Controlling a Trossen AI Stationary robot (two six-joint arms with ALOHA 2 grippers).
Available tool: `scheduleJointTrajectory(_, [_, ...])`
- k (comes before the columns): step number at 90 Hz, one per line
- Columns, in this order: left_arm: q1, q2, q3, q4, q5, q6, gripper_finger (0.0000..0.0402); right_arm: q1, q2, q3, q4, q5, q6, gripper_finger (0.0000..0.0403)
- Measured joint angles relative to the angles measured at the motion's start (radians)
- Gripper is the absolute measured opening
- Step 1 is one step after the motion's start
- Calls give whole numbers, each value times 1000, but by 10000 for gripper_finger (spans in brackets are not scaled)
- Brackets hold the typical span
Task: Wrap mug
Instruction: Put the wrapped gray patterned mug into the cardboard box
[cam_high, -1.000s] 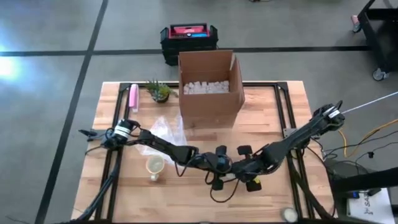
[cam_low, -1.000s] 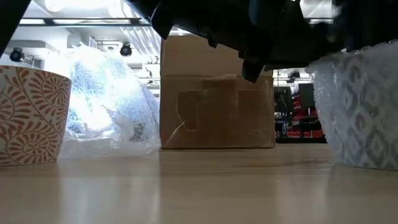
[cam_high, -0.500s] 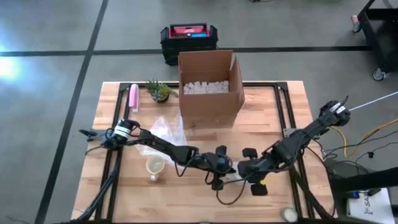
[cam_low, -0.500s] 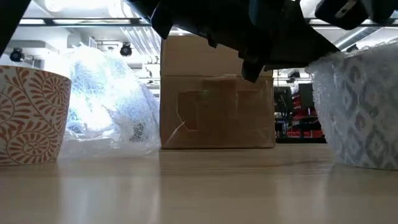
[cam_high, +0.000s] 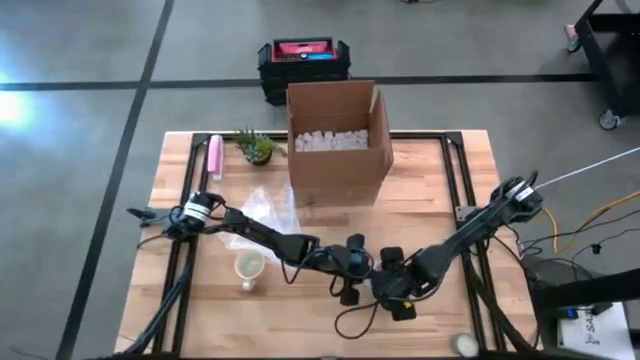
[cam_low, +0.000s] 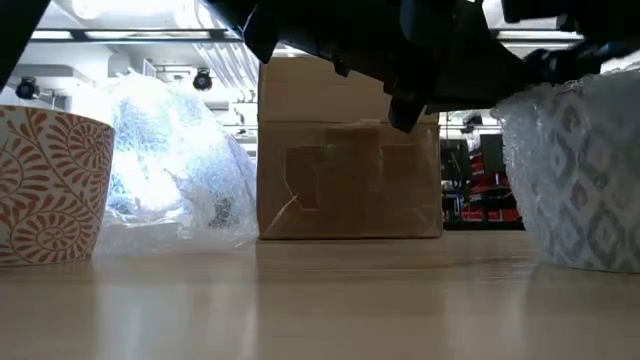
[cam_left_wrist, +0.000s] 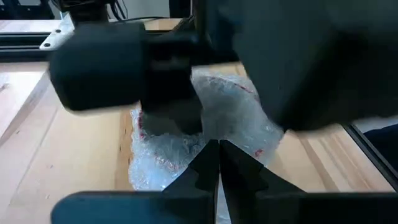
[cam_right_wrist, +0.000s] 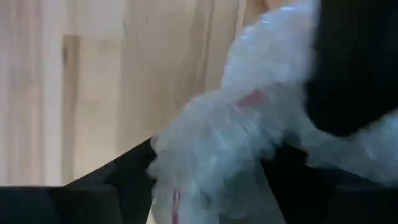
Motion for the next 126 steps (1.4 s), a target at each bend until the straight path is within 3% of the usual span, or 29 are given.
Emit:
scheduleJointTrajectory(7, [0,-11,0,-18,0,0,0,0,24,1,-5,-2,-5,211])
scheduleJointTrajectory(23, [-9,-109,-5,-181,1,0,0,1,-3,5,-21,-49,-9,49])
scheduleJointTrajectory(28, [-15,-158,-5,-242,0,0,0,2,-21,14,-52,-61,-22,20])
scheduleJointTrajectory(43, [-38,-309,-1,-438,-3,-1,0,4,-127,103,-122,-60,-47,34])
scheduleJointTrajectory(54, [-50,-384,-2,-593,-39,-2,0,0,-206,191,-173,-26,-123,17])
scheduleJointTrajectory(68, [-59,-425,-2,-712,-142,2,0,-22,-314,318,-130,143,-280,10])
scheduleJointTrajectory(87, [-62,-418,-89,-633,-151,-3,0,-121,-424,413,27,345,-514,13])
scheduleJointTrajectory(98, [-62,-416,-216,-465,-125,-17,0,-269,-471,443,193,350,-648,13])
scheduleJointTrajectory(112, [-58,-416,-371,-242,-125,3,0,-546,-454,452,324,338,-748,13])
scheduleJointTrajectory(126, [-41,-416,-415,-215,-125,19,0,-866,-388,456,405,97,-686,13])
